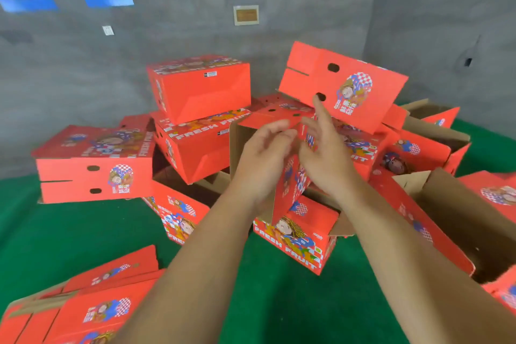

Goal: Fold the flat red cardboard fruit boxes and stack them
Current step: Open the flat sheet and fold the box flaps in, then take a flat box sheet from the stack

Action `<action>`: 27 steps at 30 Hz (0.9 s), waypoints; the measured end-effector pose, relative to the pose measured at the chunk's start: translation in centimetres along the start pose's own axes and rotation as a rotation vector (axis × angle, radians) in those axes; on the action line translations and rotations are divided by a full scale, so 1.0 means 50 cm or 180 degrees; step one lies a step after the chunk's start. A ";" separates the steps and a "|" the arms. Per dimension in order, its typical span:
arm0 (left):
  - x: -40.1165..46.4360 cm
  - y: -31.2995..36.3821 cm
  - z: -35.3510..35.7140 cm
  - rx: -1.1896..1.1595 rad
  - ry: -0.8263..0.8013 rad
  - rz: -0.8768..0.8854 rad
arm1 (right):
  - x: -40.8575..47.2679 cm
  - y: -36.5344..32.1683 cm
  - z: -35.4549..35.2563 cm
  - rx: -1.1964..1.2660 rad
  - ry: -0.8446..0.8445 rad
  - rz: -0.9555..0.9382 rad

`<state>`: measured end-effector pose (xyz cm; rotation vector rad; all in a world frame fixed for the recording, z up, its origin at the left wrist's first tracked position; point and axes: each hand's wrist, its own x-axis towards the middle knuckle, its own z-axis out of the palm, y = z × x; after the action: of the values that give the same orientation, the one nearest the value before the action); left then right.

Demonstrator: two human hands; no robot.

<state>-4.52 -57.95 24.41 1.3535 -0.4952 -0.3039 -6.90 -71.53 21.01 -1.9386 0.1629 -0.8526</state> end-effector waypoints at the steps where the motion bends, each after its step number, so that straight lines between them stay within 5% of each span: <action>1: -0.002 -0.013 0.002 -0.0027 0.0078 -0.0073 | -0.014 0.006 0.013 0.0080 -0.0113 0.0021; 7: -0.034 -0.093 -0.035 -0.0069 0.0478 -0.0252 | -0.079 0.025 0.089 0.0172 -0.0570 0.0016; 15: -0.123 -0.194 -0.167 -0.0164 0.0981 -0.0466 | -0.238 0.031 0.258 -0.0310 -0.0487 -0.0064; 27: -0.351 -0.342 -0.522 -0.0389 0.1671 -0.1132 | -0.489 0.029 0.598 -0.0407 -0.1802 0.0690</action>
<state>-5.13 -30.63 1.27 1.3342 0.2018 -0.2496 -6.11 -39.52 -0.63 -2.1575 0.0864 -0.1364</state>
